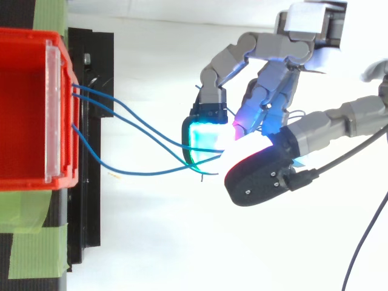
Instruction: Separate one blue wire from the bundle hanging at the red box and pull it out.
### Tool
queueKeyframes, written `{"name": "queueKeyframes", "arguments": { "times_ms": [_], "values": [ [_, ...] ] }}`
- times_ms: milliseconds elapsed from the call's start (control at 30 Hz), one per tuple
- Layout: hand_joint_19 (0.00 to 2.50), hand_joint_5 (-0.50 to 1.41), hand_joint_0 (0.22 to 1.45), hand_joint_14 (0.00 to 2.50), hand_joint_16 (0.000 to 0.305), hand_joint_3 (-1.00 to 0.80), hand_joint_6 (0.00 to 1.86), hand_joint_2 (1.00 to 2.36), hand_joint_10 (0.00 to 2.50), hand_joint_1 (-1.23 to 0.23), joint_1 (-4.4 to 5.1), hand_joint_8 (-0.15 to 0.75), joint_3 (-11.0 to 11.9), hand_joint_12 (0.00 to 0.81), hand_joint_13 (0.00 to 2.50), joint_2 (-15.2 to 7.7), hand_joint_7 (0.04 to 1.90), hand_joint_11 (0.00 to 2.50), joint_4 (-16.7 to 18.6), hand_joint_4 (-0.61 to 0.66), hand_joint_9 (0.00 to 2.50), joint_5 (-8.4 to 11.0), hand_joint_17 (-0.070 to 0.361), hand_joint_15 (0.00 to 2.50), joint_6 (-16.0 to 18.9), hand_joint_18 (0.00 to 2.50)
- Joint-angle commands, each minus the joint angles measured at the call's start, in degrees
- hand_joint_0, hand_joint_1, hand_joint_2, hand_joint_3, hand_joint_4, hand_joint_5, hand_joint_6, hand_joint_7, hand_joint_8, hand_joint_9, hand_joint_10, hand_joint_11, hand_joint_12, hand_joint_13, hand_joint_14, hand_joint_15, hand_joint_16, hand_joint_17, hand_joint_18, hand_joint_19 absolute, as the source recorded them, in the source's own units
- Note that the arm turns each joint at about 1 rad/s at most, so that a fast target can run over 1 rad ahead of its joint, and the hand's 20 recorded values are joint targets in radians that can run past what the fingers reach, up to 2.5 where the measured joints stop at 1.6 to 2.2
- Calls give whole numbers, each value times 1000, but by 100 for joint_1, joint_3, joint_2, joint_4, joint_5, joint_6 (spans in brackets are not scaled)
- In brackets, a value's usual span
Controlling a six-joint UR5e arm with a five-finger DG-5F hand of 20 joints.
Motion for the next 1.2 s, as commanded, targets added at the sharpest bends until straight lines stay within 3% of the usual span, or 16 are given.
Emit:
{"name": "queueKeyframes", "arguments": {
  "times_ms": [0, 200, 467, 1167],
  "values": [
    [575, -181, 614, 16, 53, -241, 915, 1021, 20, -703, 3, 407, -1, 441, 1538, -8, 917, 1121, 0, 175, 1165, 0, 119, 1316, 0, 960],
    [572, -180, 611, 15, 53, -177, 920, 1023, 21, -760, 3, 402, -1, 440, 1538, 1, 937, 1139, 0, 146, 1173, 0, 120, 1328, 0, 959],
    [564, -203, 603, 17, 55, -132, 918, 1023, 21, -850, 3, 383, -1, 438, 1468, 1, 946, 1115, 9, 206, 1050, 9, 125, 1319, 0, 883],
    [517, -230, 632, 17, 57, -390, 916, 1009, 23, -964, 11, 373, -1, 442, 1380, 1, 916, 1077, 9, 239, 902, 18, 128, 1273, 9, 817]
  ]
}}
